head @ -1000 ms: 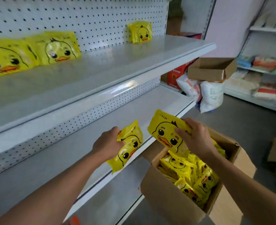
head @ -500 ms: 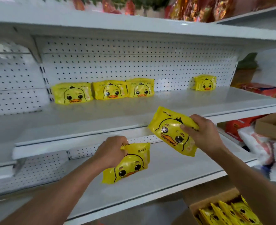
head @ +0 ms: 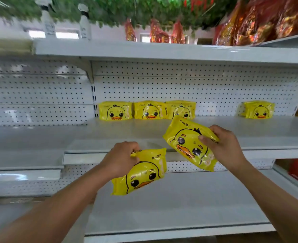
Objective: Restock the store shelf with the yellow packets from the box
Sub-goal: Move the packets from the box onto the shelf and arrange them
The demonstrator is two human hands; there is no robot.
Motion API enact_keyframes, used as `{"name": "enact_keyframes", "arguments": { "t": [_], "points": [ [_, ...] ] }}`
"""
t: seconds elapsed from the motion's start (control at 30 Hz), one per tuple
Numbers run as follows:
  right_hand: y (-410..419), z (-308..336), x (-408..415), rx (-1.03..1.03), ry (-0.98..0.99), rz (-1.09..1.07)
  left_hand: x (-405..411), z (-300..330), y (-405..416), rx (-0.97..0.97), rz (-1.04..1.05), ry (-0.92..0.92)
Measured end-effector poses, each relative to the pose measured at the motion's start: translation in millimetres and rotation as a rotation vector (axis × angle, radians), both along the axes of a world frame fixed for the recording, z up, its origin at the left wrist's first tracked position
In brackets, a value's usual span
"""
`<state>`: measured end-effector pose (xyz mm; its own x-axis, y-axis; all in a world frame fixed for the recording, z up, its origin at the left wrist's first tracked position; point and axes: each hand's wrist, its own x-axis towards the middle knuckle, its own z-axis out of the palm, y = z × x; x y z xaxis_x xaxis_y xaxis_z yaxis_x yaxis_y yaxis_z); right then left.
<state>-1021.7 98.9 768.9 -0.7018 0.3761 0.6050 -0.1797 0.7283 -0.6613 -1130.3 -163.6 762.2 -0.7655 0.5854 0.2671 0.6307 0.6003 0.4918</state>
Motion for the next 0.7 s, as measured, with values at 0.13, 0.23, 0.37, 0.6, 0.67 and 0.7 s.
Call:
{"name": "enact_keyframes", "arguments": {
  "t": [0.13,0.23,0.37,0.6,0.67,0.7],
  "points": [
    [-8,8,-13,-0.028,0.030,0.077,-7,18,-12,0.050,0.030,0.021],
    [-13,12,-30,-0.020,0.039,0.108,-20,33,-23,0.067,0.062,0.062],
    [-20,20,-57,-0.002,0.036,0.108,-55,56,-38,0.081,0.094,0.089],
    [-37,29,-113,0.062,0.051,0.068,-154,83,-46,0.004,0.124,0.129],
    [-42,30,-131,0.058,0.049,0.051,-188,84,-44,-0.029,0.111,0.114],
    [-44,30,-139,0.066,0.051,0.039,-205,84,-42,-0.036,0.095,0.112]
  ]
}}
